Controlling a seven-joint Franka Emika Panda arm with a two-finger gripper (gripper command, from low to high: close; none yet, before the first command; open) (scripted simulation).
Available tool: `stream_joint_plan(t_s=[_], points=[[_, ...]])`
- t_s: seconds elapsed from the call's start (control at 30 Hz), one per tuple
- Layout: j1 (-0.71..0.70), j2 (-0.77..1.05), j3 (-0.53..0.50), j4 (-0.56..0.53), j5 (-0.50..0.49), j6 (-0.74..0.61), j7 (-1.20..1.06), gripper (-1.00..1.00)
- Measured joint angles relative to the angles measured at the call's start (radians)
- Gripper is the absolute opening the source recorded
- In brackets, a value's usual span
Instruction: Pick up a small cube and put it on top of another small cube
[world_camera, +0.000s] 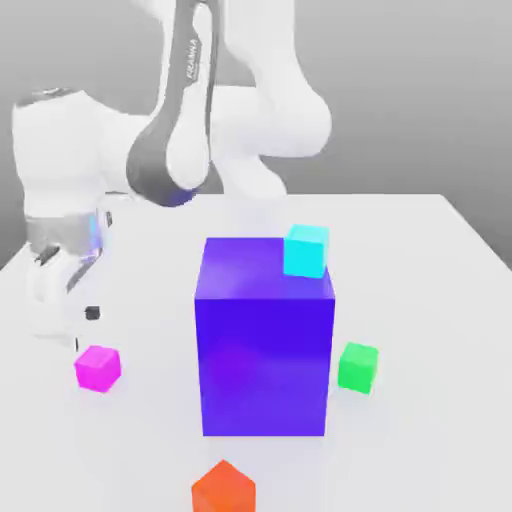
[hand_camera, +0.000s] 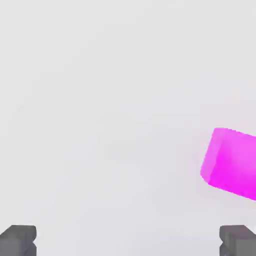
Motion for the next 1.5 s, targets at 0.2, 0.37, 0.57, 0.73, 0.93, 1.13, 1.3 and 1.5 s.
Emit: stream_joint_plan(t_s=[0.2,0.37,0.57,0.73,0.93,1.13,1.3,1.5], points=[[-0.029,0.104,0.026,0.002,0.0,0.089,0.038,0.0],[-0.078,0.193,0.094,0.02,0.075,0.16,-0.018,0.0],[-0.181,0.299,0.213,0.033,0.131,0.243,-0.053,-1.0],[-0.181,0.299,0.213,0.033,0.129,0.245,-0.052,-1.0],[-0.129,0.234,0.148,0.026,0.088,0.195,-0.027,-1.0],[-0.097,0.124,0.09,0.006,-0.015,0.109,0.049,-1.0],[-0.09,0.044,0.076,-0.017,-0.051,0.043,0.081,-1.0],[0.006,0.063,0.127,0.055,-0.163,0.006,-0.087,-1.0]])
